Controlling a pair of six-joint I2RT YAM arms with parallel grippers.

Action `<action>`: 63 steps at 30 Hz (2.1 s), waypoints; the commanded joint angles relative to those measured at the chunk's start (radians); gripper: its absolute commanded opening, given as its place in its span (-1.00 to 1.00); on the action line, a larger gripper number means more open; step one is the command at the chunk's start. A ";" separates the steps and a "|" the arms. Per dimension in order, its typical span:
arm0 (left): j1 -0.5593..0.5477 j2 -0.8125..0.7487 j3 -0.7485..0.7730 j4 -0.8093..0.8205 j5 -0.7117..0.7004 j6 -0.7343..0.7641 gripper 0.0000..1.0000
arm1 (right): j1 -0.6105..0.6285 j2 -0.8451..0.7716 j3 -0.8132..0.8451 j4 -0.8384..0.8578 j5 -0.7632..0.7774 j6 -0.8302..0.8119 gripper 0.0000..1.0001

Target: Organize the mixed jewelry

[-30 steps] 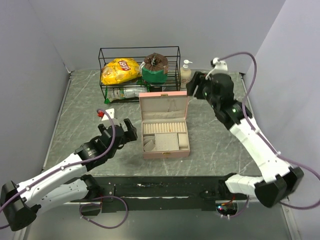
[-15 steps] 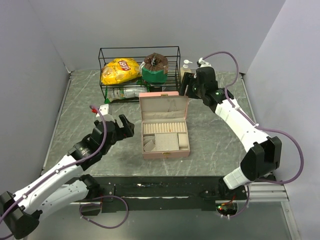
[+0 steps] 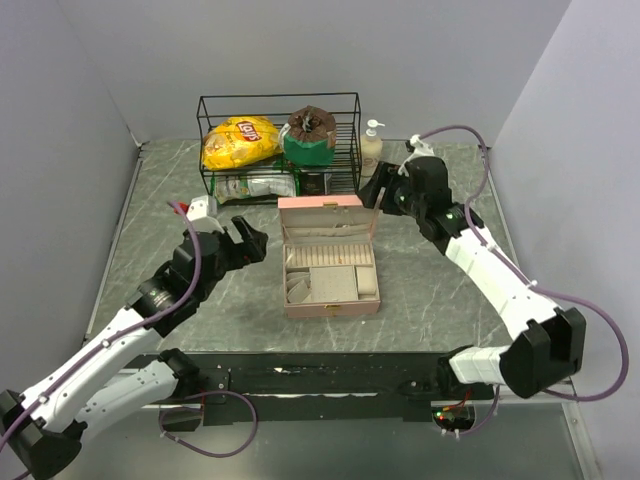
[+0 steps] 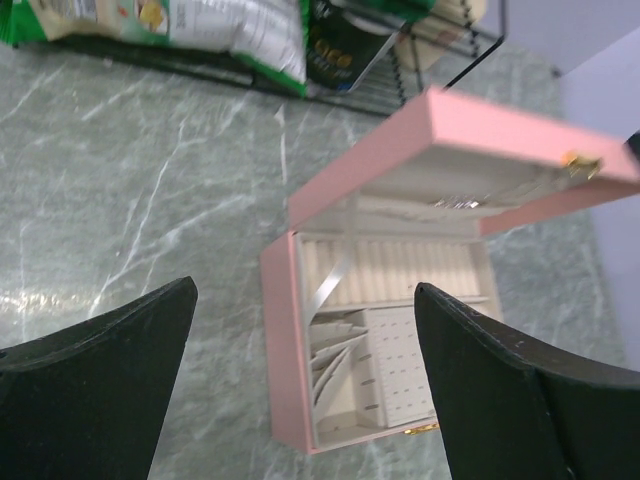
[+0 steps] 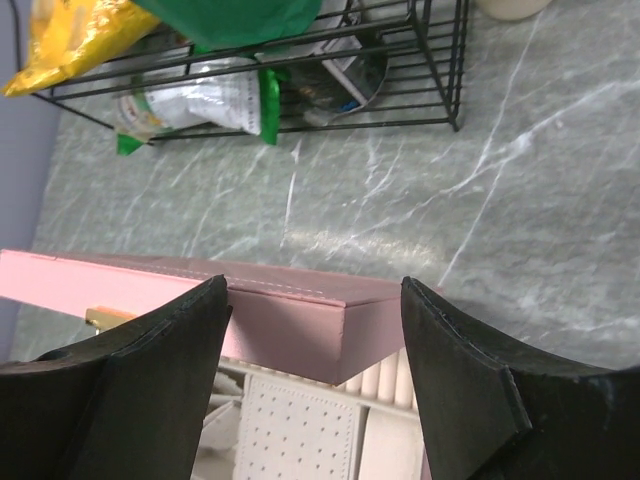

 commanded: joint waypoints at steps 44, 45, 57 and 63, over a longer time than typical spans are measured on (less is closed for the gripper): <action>-0.020 0.071 -0.157 0.200 0.349 -0.090 0.93 | 0.007 -0.515 -0.579 -0.112 -0.119 0.132 0.48; -0.042 0.078 -0.163 0.212 0.351 -0.096 0.93 | 0.007 -0.501 -0.579 -0.110 -0.117 0.126 0.48; -0.178 0.279 -0.249 0.278 0.279 -0.231 0.96 | 0.013 -0.341 -0.581 -0.095 -0.108 0.109 0.47; -0.188 0.289 -0.292 0.266 0.263 -0.266 0.97 | 0.018 -0.341 -0.617 -0.095 -0.096 0.121 0.47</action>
